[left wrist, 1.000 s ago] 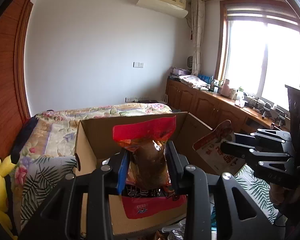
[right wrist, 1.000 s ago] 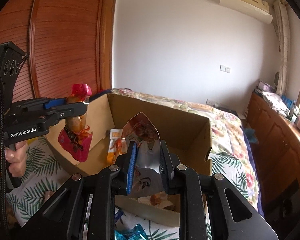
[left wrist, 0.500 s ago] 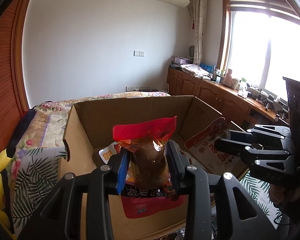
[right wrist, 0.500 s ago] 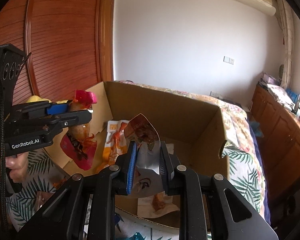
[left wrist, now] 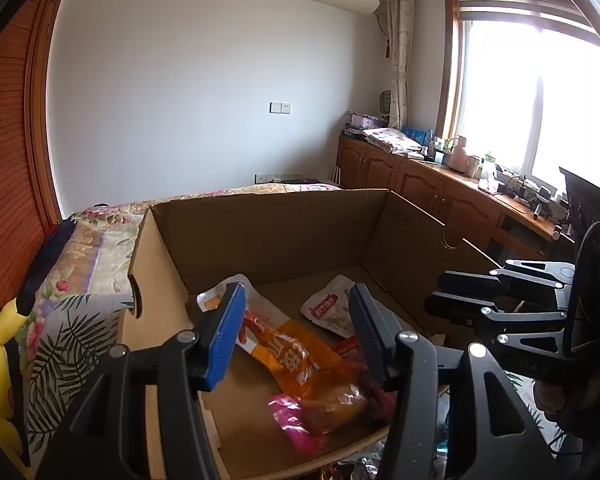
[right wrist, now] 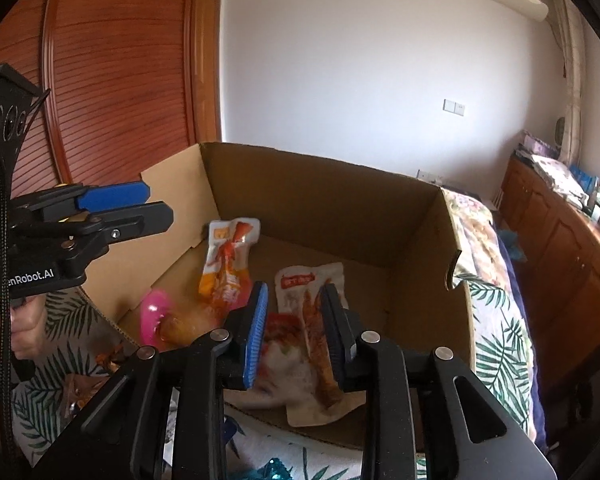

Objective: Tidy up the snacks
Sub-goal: 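Lower both snacks into the box and open both tools, then move both tools back from the box to the remaining snacks, then grasp the golden sesame bar with the right tool while the left grasps the white orange-printed pouch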

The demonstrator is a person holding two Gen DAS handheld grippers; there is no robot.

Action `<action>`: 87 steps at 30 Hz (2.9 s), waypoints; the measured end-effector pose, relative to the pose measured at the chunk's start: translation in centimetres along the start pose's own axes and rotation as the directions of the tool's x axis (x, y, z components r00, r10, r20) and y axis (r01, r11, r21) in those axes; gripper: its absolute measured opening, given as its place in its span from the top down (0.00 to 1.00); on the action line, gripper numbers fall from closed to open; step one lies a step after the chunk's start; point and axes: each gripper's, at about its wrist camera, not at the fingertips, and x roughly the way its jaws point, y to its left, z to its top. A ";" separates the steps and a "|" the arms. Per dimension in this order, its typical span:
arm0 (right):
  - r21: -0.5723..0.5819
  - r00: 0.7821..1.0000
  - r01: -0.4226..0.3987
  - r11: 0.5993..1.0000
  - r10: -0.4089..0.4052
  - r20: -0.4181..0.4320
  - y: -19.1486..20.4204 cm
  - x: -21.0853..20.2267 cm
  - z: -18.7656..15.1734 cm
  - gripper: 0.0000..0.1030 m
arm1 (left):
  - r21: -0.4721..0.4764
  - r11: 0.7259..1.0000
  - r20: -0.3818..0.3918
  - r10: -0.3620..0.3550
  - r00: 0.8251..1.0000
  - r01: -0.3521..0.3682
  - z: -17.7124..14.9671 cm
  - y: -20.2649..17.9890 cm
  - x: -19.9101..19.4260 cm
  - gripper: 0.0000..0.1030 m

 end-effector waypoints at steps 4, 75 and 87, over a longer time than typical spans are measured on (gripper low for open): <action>0.005 1.000 0.003 1.000 -0.003 0.004 0.0 -0.6 -0.3 0.73 | -0.003 1.000 -0.001 -0.003 1.000 0.003 -0.4 -0.1 -0.8 0.47; 0.302 0.973 -0.051 0.952 0.116 -0.201 6.0 -8.3 -17.1 0.43 | 0.142 0.989 -0.383 0.008 0.924 0.050 -14.0 -3.1 -3.2 0.22; 0.323 0.969 -0.038 0.946 0.114 -0.220 6.1 -6.0 -16.0 0.31 | 0.141 0.988 -0.375 0.001 0.927 0.056 -14.3 -3.5 -3.4 0.21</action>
